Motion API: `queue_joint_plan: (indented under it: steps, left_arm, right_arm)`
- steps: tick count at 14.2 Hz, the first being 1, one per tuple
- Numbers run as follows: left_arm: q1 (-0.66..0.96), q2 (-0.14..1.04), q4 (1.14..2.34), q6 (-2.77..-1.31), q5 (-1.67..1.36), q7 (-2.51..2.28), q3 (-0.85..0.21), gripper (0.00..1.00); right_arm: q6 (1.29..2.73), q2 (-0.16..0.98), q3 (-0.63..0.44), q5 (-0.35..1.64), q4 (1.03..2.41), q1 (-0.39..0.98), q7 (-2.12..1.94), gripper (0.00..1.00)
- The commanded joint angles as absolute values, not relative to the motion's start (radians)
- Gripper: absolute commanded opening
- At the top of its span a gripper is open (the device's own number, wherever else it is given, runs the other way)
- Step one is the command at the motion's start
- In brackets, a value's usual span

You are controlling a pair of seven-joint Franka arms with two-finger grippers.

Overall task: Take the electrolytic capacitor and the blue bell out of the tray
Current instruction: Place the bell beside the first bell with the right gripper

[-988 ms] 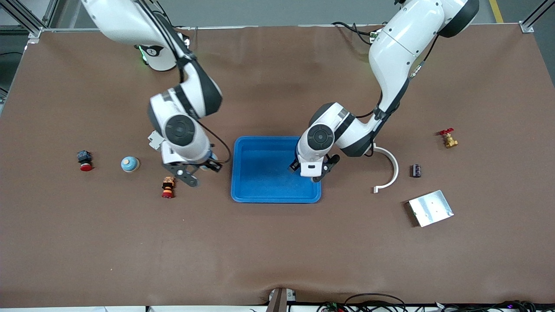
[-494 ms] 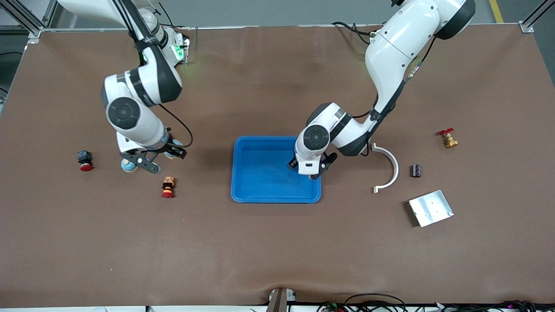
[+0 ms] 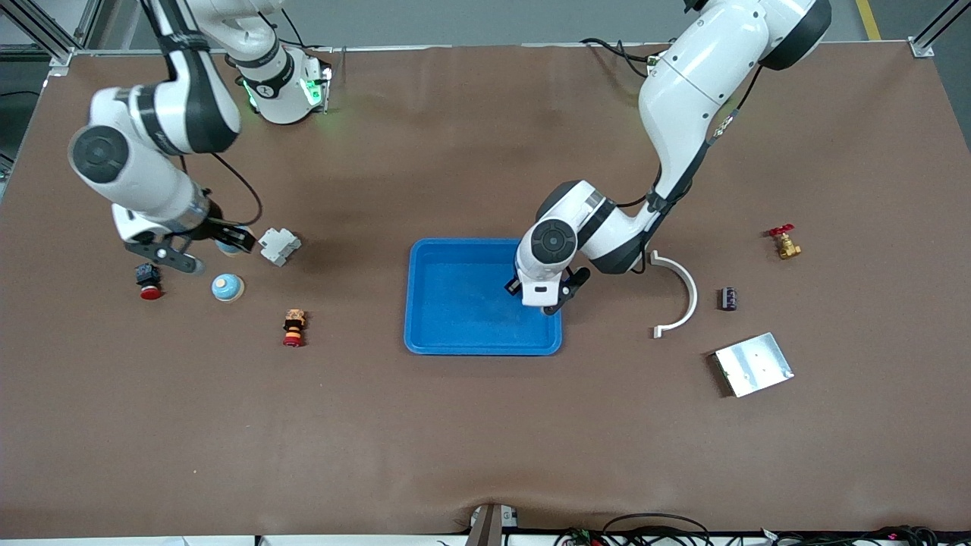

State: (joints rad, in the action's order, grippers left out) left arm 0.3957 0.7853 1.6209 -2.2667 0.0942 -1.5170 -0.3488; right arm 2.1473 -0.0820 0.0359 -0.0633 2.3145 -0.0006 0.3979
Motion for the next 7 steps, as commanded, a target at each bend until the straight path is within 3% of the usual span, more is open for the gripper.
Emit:
queue_joint_plan:
  steps: [1, 5, 7]
  left_arm:
    - [0.402, 0.781, 1.620, -2.256, 0.115, -1.545, -0.344, 0.30]
    - [0.403, 0.779, 1.620, -2.256, 0.117, -1.546, -0.342, 0.00]
    - [0.402, 0.773, 1.618, -2.256, 0.118, -1.546, -0.338, 0.00]
  right_arm:
    - [2.187, -0.201, 0.054, -0.077, 2.428, -0.115, 0.245, 0.00]
    - [2.285, -0.241, 0.023, -0.069, 2.522, -0.287, -0.030, 0.00]
    - [2.342, -0.252, -0.052, -0.064, 2.569, -0.301, -0.128, 0.00]
